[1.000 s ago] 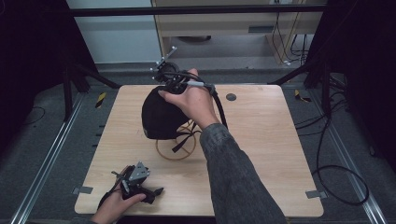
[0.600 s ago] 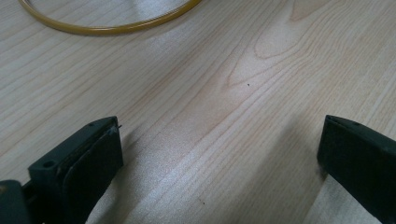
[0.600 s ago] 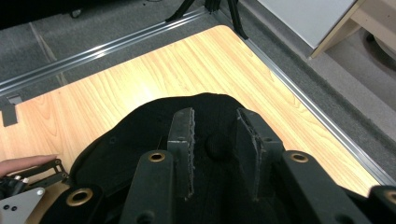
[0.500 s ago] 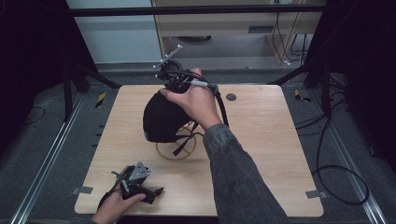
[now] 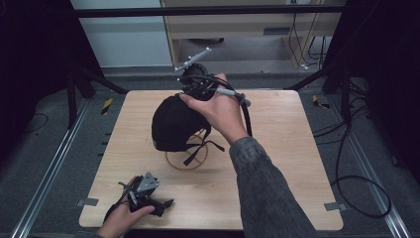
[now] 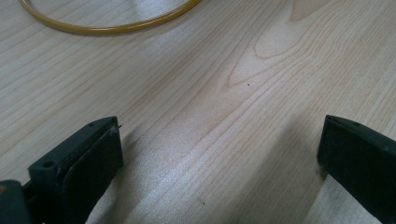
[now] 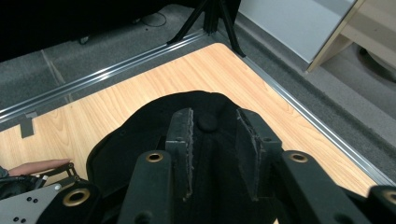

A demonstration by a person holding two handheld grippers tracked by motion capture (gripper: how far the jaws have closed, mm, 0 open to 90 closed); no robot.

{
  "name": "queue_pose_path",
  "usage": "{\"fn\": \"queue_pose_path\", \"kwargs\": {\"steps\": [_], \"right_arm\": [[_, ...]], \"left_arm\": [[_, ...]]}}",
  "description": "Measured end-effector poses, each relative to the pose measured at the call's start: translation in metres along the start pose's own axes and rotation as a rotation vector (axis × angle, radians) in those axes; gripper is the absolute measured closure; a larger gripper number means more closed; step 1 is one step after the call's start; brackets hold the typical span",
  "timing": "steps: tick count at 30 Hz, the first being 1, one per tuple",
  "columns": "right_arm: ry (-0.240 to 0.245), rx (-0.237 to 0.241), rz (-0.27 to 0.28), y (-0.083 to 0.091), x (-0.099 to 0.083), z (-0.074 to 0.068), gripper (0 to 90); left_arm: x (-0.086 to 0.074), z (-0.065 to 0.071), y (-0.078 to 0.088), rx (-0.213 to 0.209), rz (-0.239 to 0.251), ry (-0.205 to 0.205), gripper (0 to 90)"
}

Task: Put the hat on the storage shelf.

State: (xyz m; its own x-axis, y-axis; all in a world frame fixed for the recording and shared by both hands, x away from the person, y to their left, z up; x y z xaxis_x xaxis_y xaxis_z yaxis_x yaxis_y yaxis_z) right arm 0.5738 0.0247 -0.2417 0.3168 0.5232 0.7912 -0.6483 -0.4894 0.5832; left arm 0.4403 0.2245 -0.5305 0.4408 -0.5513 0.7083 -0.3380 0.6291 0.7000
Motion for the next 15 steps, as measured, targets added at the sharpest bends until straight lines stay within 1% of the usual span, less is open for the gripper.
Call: {"fn": "queue_pose_path", "kwargs": {"steps": [8, 11, 12, 14, 15], "right_arm": [[-0.013, -0.007, 0.022, 0.009, -0.006, 0.003, 62.6], [-0.015, -0.018, 0.028, 0.014, -0.01, 0.005, 57.2], [-0.015, -0.018, 0.028, 0.014, -0.01, 0.005, 57.2], [-0.023, -0.023, 0.035, 0.016, -0.012, 0.005, 52.2], [-0.025, -0.034, 0.041, 0.019, -0.013, 0.006, 48.6]], "left_arm": [[0.0, 0.0, 0.0, 0.0, 0.0, 0.0, 0.0], [0.0, 0.0, 0.0, -0.001, -0.002, -0.001, 0.0], [0.0, 0.0, 0.0, -0.001, -0.002, -0.001, 0.0], [0.0, 0.0, 0.0, -0.001, -0.002, -0.002, 0.0], [0.0, 0.0, 0.0, -0.001, -0.002, -0.002, 0.0]]}}
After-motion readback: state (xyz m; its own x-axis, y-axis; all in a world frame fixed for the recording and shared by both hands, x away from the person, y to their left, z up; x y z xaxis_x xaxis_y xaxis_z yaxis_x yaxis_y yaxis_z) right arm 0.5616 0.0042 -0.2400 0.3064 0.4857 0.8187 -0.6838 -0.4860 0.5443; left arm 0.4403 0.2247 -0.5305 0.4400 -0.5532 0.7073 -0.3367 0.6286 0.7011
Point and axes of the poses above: each handheld gripper's, and its own axes: y roughly backward along the jaws, x roughly out of its top, z roughly to its right, the point moved 3 cm from there along -y, roughly forward along the jaws, and after that the axes turned 9 degrees about -x, right-handed, at the moved point
